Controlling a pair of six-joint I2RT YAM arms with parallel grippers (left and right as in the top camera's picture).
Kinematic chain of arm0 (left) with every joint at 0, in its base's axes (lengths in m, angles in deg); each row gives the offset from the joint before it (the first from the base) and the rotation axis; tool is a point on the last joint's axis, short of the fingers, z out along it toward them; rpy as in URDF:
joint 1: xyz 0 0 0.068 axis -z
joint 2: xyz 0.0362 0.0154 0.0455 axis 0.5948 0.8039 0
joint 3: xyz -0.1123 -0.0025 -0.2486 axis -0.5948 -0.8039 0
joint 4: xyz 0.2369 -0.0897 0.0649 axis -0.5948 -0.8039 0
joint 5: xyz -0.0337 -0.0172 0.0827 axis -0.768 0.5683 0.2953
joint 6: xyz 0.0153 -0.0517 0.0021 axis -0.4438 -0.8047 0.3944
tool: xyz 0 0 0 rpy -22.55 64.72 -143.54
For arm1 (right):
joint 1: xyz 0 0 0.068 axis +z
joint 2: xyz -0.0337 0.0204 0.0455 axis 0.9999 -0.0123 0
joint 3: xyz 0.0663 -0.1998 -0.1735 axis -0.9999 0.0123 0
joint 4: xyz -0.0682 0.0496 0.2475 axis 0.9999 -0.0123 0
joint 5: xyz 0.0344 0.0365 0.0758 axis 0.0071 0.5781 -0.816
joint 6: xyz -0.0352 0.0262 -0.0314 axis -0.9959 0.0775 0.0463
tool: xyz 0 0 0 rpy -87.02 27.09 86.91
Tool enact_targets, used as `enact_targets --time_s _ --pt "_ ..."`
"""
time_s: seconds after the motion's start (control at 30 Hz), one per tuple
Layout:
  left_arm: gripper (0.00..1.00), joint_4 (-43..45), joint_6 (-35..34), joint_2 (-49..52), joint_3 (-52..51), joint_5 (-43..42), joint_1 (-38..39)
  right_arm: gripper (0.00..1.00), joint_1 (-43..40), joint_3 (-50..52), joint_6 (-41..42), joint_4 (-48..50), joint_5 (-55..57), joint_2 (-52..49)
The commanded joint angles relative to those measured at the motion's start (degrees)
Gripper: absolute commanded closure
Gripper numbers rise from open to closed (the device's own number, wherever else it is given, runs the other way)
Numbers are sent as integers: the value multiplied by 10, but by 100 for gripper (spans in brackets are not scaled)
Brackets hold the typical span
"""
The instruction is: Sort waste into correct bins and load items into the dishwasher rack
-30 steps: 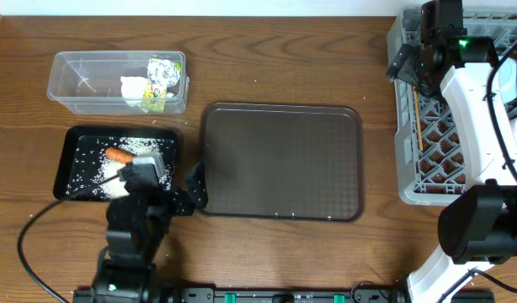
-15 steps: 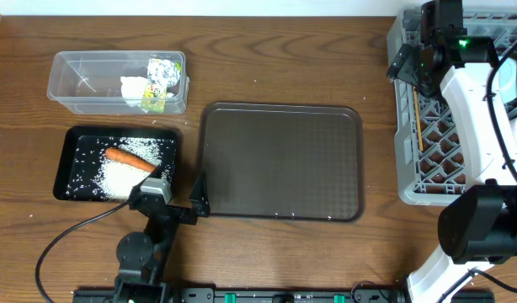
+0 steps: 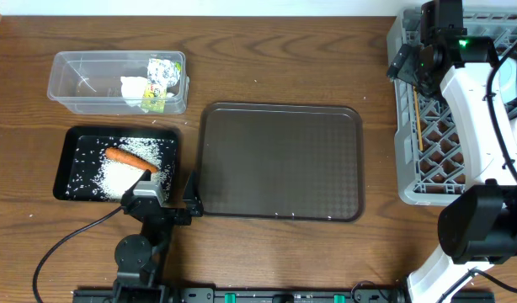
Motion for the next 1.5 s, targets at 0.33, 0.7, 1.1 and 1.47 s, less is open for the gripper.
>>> enact_targets --time_s 0.33,0.7,1.1,1.47 --pt "0 -26 10 -4 -6 -2 -3 1 -3 0 8 0 6 -3" --pt "0 -26 10 -4 -6 -2 -3 1 -3 0 8 0 6 -3" --pt "0 -26 10 -4 -6 -2 -3 1 -3 0 8 0 6 -3" --pt "0 -26 10 -4 -6 -2 -3 1 -3 0 -16 -1 13 -3"
